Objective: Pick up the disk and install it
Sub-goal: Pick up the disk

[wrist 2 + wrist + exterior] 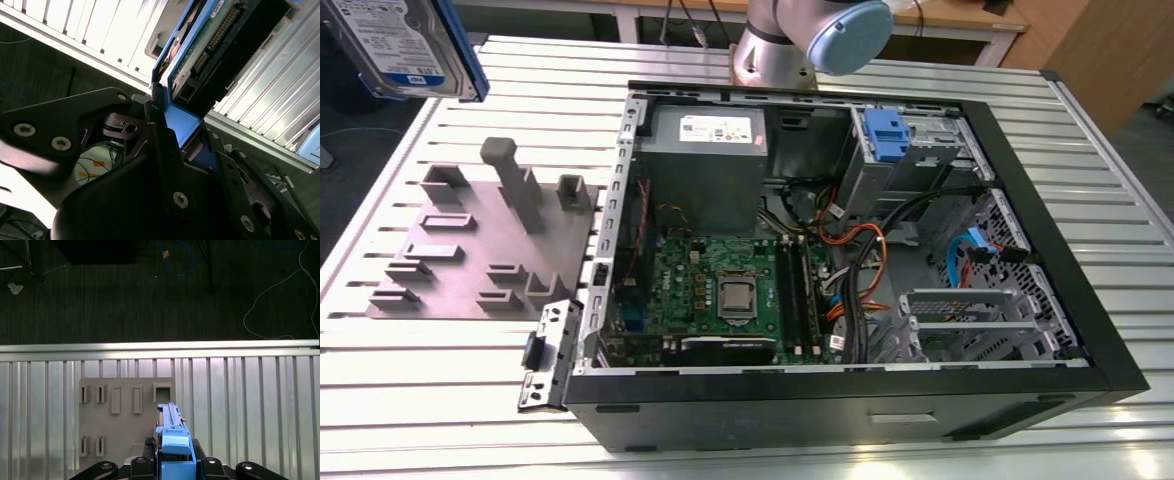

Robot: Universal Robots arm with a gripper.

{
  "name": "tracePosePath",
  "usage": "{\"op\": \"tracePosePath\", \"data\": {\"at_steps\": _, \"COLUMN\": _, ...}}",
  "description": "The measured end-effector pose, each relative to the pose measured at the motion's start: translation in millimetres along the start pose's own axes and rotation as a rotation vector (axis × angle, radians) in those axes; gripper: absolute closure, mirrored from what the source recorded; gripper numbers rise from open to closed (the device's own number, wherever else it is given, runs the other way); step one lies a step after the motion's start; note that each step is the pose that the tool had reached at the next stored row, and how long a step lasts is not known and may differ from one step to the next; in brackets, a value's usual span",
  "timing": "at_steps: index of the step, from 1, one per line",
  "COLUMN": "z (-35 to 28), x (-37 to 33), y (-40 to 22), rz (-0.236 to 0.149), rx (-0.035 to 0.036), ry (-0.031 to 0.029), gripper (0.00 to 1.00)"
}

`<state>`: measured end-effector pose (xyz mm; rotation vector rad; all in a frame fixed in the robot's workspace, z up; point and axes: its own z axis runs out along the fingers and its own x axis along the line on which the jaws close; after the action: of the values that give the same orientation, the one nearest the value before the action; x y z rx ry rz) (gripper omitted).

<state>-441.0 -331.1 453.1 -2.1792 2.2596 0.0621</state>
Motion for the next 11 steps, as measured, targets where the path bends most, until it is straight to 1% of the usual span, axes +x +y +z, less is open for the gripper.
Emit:
{"op": "tracePosePath", "data": {"at_steps": 5, "z": -3.1, "x": -0.1, "y": 0.1, "rz": 0.000, "rx": 0.0000, "ry": 0.0000, "gripper": 0.64}}
{"op": "tracePosePath", "data": {"at_steps": 11, "z": -9.1, "x": -0.3, "y": 0.3, "rz": 0.000, "rx": 0.0000, "ry": 0.0000, "gripper": 0.64}}
